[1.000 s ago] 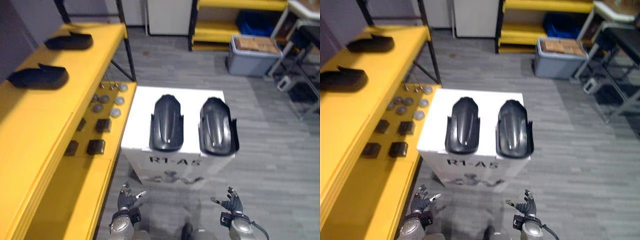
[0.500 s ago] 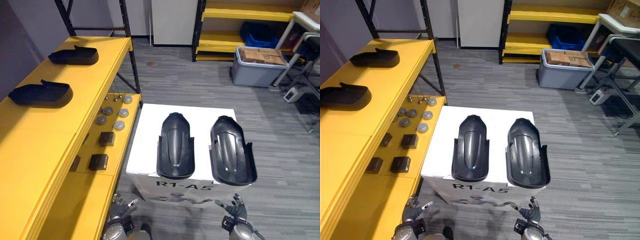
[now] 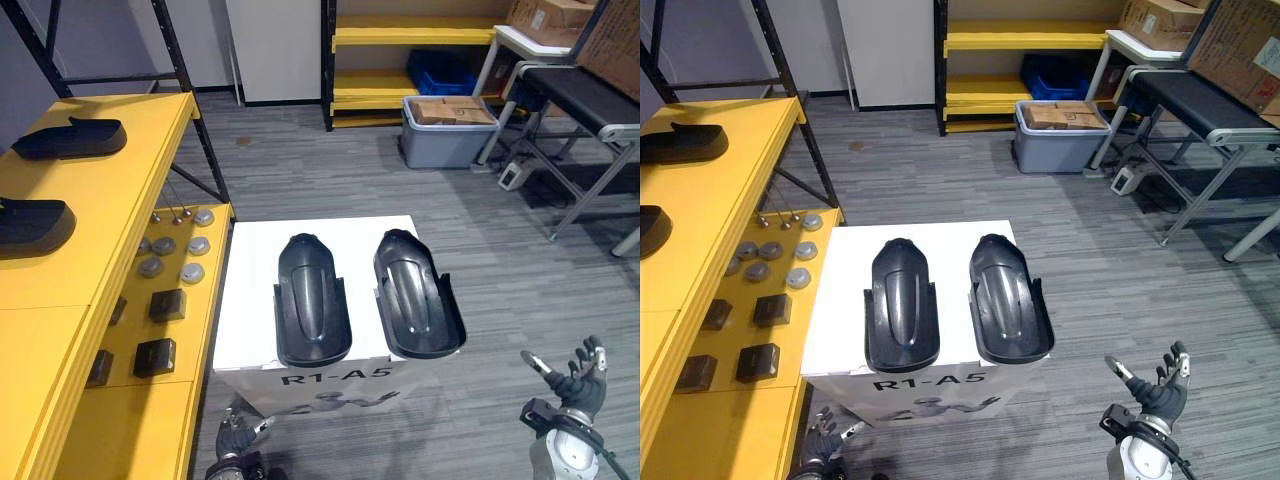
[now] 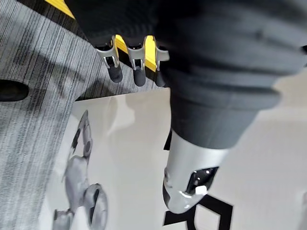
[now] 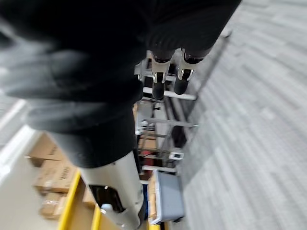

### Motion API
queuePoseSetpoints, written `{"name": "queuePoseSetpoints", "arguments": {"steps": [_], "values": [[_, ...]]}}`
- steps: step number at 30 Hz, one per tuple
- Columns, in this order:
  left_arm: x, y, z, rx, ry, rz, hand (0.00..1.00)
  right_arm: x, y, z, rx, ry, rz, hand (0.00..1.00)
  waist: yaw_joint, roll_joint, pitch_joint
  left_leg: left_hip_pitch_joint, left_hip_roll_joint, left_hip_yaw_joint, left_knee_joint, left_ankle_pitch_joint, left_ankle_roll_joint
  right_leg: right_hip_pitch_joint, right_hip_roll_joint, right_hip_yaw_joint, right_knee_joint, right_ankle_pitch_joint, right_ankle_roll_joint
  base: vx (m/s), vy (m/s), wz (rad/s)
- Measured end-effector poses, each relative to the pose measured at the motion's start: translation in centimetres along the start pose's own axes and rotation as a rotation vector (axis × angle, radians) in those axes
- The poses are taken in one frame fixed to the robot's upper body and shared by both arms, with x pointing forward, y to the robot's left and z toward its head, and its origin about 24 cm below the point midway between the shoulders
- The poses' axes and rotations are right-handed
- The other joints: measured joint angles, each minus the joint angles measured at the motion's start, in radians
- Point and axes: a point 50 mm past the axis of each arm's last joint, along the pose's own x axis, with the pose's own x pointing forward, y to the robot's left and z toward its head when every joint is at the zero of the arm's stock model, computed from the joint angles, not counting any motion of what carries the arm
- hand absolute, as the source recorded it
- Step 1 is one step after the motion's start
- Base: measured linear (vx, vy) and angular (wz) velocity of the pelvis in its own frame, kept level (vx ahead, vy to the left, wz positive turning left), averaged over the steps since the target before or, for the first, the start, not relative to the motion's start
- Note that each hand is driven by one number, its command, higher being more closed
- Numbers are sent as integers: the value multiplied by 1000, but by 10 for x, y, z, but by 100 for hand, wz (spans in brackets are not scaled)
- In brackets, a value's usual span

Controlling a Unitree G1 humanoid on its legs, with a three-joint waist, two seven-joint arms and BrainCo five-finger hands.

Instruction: Walk over and take plastic housings, then place them on the shelf

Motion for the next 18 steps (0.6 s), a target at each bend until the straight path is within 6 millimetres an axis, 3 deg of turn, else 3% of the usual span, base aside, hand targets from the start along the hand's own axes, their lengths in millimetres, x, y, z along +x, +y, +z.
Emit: {"name": "queuePoseSetpoints", "arguments": {"steps": [5,8,13,18], "values": [[1,7,-4,58,22,-23,0,19,48,34,12,-162,208,0,16,6,-7,-34,-6,-23,0,9,9,-27,0,0,0,2,-3,-22,3,7],[0,9,-6,69,26,-25,0,22,61,38,-39,-194,258,0,18,7,-7,-37,-7,-46,1,11,11,-22,0,-6,1,4,-5,-8,4,16],[0,6,-5,82,22,-38,0,25,76,19,-197,-149,309,0,18,13,-3,-38,-10,-65,1,11,11,-17,-2,-12,1,6,-8,-21,13,5],[0,0,-6,88,23,-59,0,24,74,-6,-409,-50,293,0,16,36,10,-48,-18,-82,-3,21,20,-19,-8,-28,1,10,-9,-48,22,11]]}}
